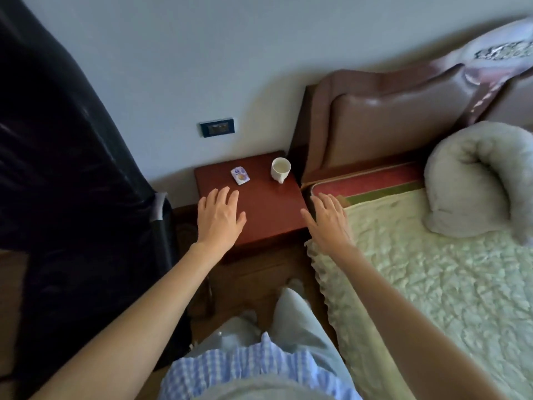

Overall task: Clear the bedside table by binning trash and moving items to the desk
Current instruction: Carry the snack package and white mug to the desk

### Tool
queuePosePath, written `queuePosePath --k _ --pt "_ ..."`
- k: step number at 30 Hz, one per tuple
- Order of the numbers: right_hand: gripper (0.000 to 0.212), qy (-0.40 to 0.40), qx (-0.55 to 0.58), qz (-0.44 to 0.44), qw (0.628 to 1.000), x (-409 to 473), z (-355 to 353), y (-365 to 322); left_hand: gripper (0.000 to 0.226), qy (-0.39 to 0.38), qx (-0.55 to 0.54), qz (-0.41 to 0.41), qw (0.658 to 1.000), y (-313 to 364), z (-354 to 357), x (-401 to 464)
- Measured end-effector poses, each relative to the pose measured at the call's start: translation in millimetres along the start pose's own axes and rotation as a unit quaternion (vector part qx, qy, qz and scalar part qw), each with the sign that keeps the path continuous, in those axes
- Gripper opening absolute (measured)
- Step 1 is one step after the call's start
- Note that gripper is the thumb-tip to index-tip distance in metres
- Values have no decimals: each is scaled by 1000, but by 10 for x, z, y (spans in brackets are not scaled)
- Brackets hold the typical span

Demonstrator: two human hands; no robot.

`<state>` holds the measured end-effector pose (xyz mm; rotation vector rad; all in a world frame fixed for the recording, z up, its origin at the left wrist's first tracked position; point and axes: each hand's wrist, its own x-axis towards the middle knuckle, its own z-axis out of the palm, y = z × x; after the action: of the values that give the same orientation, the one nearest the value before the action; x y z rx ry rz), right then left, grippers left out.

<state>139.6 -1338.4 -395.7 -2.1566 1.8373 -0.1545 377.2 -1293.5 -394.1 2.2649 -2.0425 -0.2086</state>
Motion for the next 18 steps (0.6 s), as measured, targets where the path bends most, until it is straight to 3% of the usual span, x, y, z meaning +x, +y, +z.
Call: queuePosePath --k 9,18 --pt "50 -31 -14 -115 993 1346 26 291 52 -8 -18 -139 990 275 206 766" --pt "50 -98 -41 -184 977 2049 461 624 52 -40 -24 -209 977 509 691 1384"
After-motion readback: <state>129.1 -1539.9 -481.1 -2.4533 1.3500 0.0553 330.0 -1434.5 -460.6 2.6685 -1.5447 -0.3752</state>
